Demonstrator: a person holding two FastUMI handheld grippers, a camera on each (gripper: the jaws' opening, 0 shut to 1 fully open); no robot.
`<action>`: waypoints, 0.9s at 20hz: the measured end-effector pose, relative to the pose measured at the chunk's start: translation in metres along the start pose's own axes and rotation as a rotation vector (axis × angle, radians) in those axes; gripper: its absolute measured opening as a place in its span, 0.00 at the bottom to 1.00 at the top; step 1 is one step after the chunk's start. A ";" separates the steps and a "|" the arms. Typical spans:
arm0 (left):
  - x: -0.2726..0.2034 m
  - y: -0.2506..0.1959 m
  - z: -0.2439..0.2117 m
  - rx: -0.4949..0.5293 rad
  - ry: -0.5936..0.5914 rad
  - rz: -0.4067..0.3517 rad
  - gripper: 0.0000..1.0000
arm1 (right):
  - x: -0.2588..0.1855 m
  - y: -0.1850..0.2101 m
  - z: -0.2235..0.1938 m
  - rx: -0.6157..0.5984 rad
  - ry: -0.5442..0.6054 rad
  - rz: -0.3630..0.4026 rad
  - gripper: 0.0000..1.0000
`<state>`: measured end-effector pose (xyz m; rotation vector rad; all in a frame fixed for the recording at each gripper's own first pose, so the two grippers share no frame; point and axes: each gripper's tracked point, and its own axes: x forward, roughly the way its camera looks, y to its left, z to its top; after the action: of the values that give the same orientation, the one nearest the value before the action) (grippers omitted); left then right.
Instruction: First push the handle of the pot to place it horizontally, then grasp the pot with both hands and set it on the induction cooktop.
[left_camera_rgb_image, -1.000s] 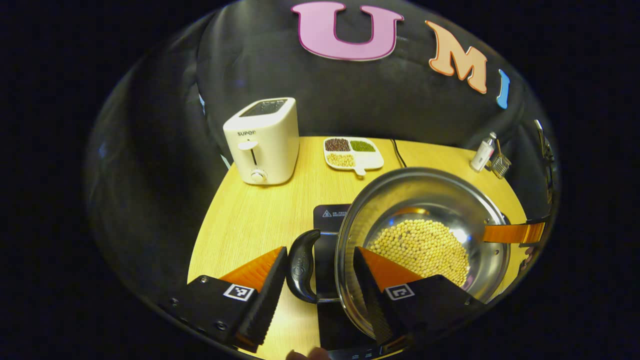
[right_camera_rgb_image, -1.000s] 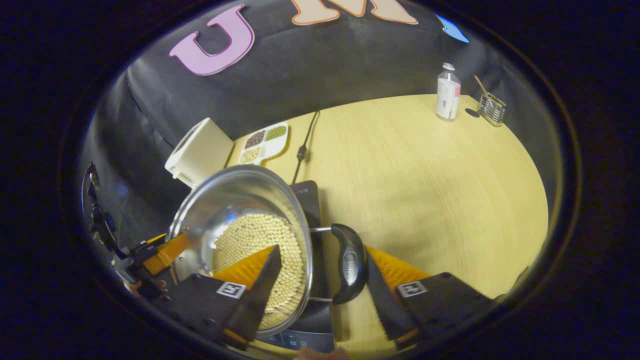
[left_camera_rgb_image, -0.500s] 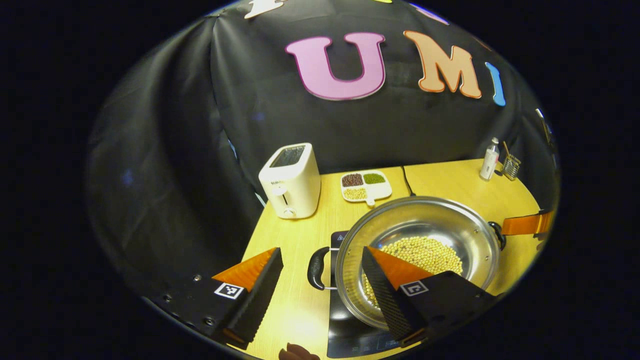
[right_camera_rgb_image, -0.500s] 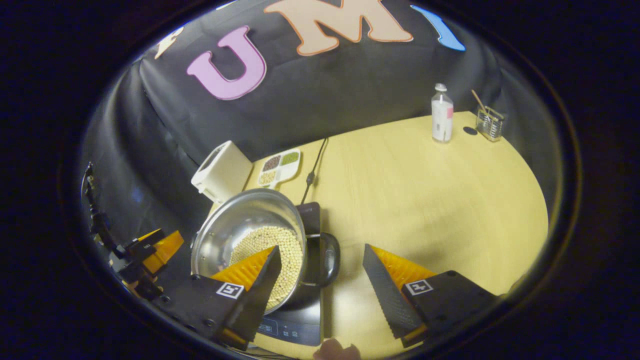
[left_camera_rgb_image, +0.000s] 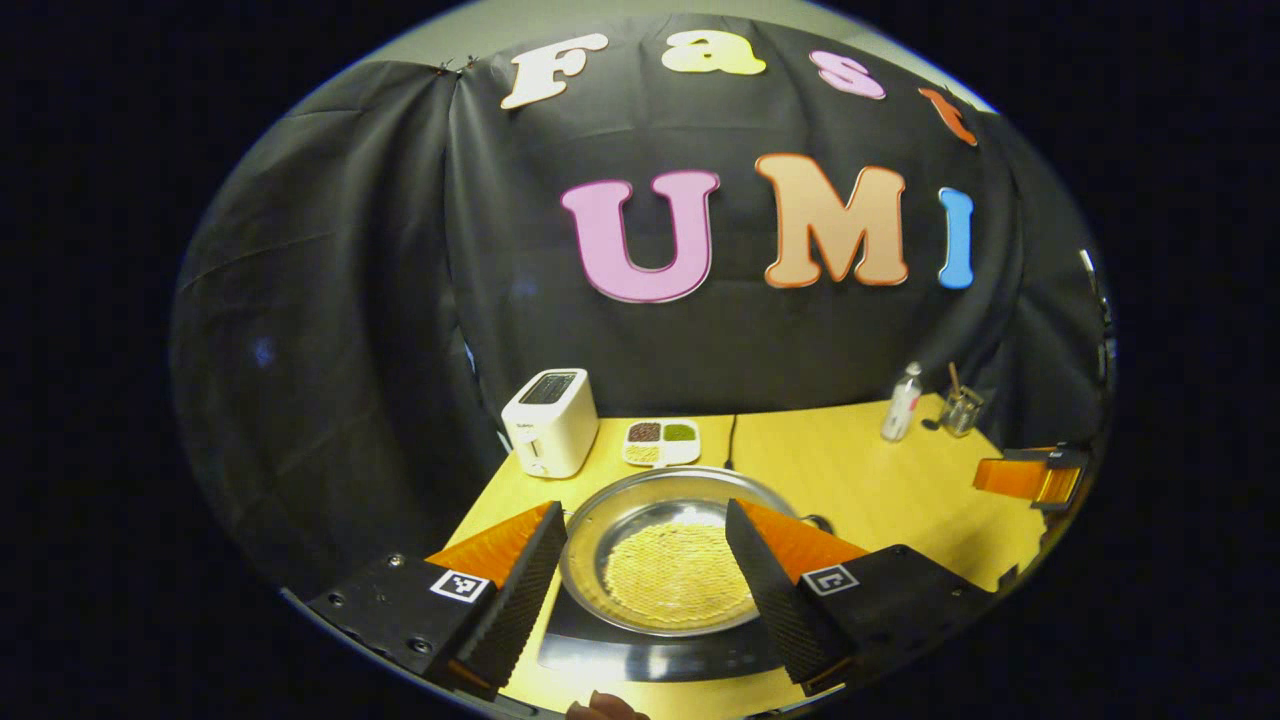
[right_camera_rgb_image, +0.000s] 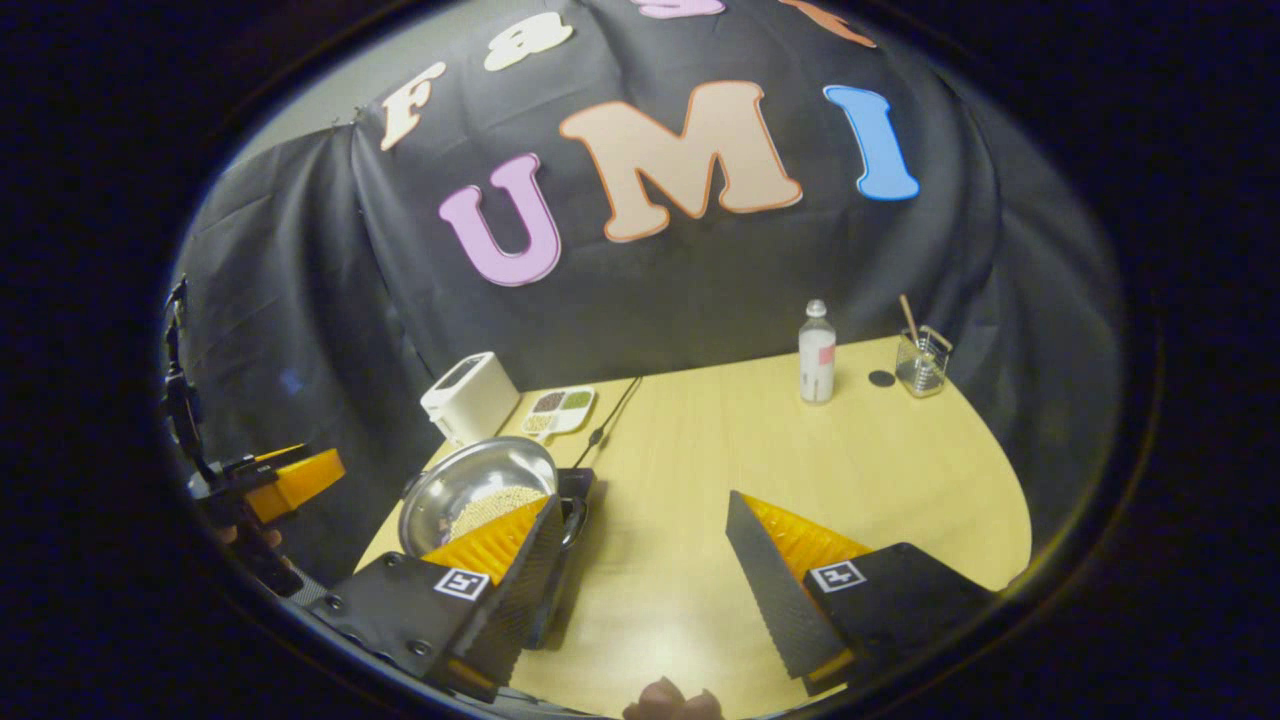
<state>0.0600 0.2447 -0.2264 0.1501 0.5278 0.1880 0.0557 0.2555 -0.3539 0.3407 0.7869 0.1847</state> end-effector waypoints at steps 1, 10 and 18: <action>-0.016 -0.011 0.013 -0.007 -0.032 -0.006 0.98 | -0.014 -0.005 0.011 -0.015 -0.023 0.003 1.00; -0.114 -0.091 0.131 -0.064 -0.310 -0.146 1.00 | -0.147 0.001 0.119 -0.097 -0.310 -0.003 0.92; -0.185 -0.097 0.134 -0.117 -0.392 -0.175 0.99 | -0.250 0.022 0.140 -0.173 -0.464 -0.073 0.93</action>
<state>-0.0142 0.0974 -0.0405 0.0238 0.1368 0.0160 -0.0182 0.1722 -0.0891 0.1792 0.3209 0.0985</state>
